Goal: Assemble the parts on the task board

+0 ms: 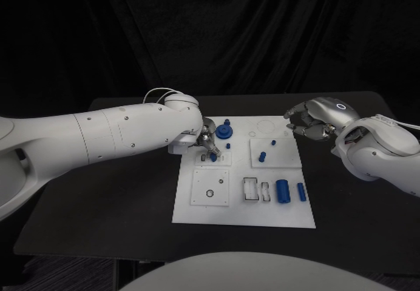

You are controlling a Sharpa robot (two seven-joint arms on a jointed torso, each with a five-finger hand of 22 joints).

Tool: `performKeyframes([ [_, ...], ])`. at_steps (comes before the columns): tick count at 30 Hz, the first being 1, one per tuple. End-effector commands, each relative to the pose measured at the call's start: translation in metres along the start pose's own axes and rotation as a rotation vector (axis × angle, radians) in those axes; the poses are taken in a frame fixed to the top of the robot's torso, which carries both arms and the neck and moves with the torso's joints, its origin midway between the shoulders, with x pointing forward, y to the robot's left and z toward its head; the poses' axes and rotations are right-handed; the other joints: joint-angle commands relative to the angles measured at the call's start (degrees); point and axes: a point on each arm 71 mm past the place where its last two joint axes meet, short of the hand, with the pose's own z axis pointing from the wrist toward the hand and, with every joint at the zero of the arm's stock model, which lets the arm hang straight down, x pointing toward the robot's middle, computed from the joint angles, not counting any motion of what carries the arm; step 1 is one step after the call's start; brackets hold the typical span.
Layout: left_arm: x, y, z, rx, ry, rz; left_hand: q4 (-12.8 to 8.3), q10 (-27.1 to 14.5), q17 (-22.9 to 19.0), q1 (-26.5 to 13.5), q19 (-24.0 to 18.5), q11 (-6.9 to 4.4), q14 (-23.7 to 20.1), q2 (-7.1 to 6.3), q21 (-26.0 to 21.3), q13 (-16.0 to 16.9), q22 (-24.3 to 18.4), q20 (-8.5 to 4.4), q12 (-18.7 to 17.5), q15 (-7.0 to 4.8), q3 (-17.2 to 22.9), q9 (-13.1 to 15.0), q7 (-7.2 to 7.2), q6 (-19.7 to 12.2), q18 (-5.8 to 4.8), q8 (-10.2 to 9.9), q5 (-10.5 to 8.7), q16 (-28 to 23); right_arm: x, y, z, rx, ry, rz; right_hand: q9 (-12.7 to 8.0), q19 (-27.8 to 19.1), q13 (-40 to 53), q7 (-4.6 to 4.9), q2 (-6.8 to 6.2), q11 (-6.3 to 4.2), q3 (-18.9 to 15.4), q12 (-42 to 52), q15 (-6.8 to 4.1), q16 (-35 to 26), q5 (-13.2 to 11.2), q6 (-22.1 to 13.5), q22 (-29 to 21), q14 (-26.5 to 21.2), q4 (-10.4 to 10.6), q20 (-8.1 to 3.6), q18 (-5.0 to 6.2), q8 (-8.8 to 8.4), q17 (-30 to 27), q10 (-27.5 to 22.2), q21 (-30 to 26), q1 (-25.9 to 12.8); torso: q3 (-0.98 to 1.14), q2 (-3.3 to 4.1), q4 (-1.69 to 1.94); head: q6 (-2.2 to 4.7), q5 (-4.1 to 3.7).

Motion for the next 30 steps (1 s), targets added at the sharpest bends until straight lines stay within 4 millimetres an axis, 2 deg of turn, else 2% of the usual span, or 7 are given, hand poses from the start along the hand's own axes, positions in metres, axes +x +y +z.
performKeyframes([
  [1,0.001,0.0,0.0,0.012,-0.022,-0.021,-0.48,5.63,15.1,-0.28,0.83,0.09,6.15,-1.13,-0.44,15.11,11.05,-0.43,-0.03,-0.12,2.12,0.13,-0.26,0.33,0.74,0.31,0.12,0.15,0.0,-0.001,0.0,0.016,-0.005,-0.001,-0.05,1.44,11.44,-0.16,0.19,-0.09,0.27,-0.28,-0.34,-0.24,0.22,0.4,12.2,5.61,-0.01,-0.35,0.8,-0.32,13.96,2.15,-0.18,-0.11,-0.01,0.01,0.04,-0.01,-0.01],
  [3,0.0,0.002,-0.001,0.007,-0.04,-0.036,-0.68,5.63,15.1,-0.9,0.89,0.09,6.15,-1.78,-0.42,15.11,11.11,-0.45,-0.03,-0.16,3.68,0.17,-0.22,0.37,0.72,0.42,0.09,0.15,0.0,-0.002,-0.001,0.019,-0.005,-0.001,-0.05,1.4,11.41,-0.16,0.18,-0.09,0.28,-0.31,-0.34,-0.37,0.22,0.42,12.17,5.57,-0.01,-0.35,0.82,-0.32,13.88,2.13,-0.27,-0.11,0.02,0.0,0.0,-0.01,-0.02],
  [5,0.0,0.005,-0.003,0.002,-0.067,-0.056,-1.2,5.63,15.1,-2.2,0.94,0.07,6.15,-3.05,-0.52,15.11,11.16,-0.47,-0.03,-0.19,6.79,0.35,-0.23,0.4,0.72,0.7,0.13,0.15,0.0,-0.002,-0.001,0.022,-0.004,-0.001,-0.05,1.35,11.36,-0.16,0.18,-0.09,0.28,-0.36,-0.34,-0.42,0.22,0.43,12.14,5.56,-0.01,-0.35,0.84,-0.31,13.84,2.07,-0.36,-0.11,0.02,0.01,0.01,-0.01,-0.06],
  [13,0.0,0.012,-0.018,0.052,-0.226,-0.168,-2.27,5.63,15.1,-3.83,1.24,-0.08,6.15,-4.79,-0.32,15.11,11.37,-0.61,-0.03,-0.33,10.99,0.86,-0.35,0.58,0.64,1.29,0.0,0.15,0.0,-0.005,-0.003,0.03,0.0,-0.003,-0.05,1.32,11.32,-0.16,0.16,-0.09,0.29,-0.41,-0.33,-0.58,0.22,0.44,12.12,5.51,-0.01,-0.35,0.86,-0.31,13.71,2.03,-0.41,-0.12,-0.01,0.02,-0.01,-0.01,-0.08],
  [21,0.004,0.021,-0.031,0.087,-0.337,-0.255,-2.44,5.63,15.1,-4.2,1.35,-0.13,6.15,-5.41,-0.27,15.11,11.44,-0.66,-0.03,-0.41,12.44,1.04,-0.36,0.61,0.62,1.47,0.24,0.15,0.0,-0.005,-0.003,0.03,0.0,-0.004,-0.05,1.32,11.32,-0.16,0.16,-0.09,0.29,-0.41,-0.33,-0.58,0.22,0.44,12.12,5.51,-0.01,-0.35,0.86,-0.31,13.71,2.03,-0.41,-0.12,0.0,0.02,0.06,-0.01,0.35],
  [28,0.015,0.027,-0.028,0.089,-0.36,-0.294,-2.48,5.63,15.1,-4.34,1.25,-0.14,6.15,-5.64,-0.51,15.11,11.36,-0.68,-0.03,-0.42,13.04,1.06,-0.36,0.57,0.68,1.48,0.42,0.15,0.0,-0.005,-0.002,0.029,-0.002,-0.005,-0.06,1.28,11.32,-0.16,0.13,-0.09,0.31,-0.41,-0.33,-0.68,0.22,0.46,12.09,5.48,-0.02,-0.35,0.88,-0.32,13.64,2.05,-0.5,-0.12,0.01,-0.04,0.16,-0.01,0.37],
  [30,0.019,0.028,-0.027,0.089,-0.361,-0.303,-2.48,5.63,15.1,-4.42,1.2,-0.14,6.15,-5.72,-0.63,15.11,11.32,-0.69,-0.03,-0.43,13.34,1.07,-0.34,0.53,0.71,1.47,0.49,0.15,0.0,-0.005,-0.002,0.028,-0.002,-0.005,-0.06,1.28,11.32,-0.16,0.13,-0.09,0.31,-0.41,-0.33,-0.68,0.22,0.46,12.09,5.48,-0.02,-0.35,0.88,-0.32,13.64,2.05,-0.5,-0.12,0.0,-0.03,0.07,-0.01,0.39],
])
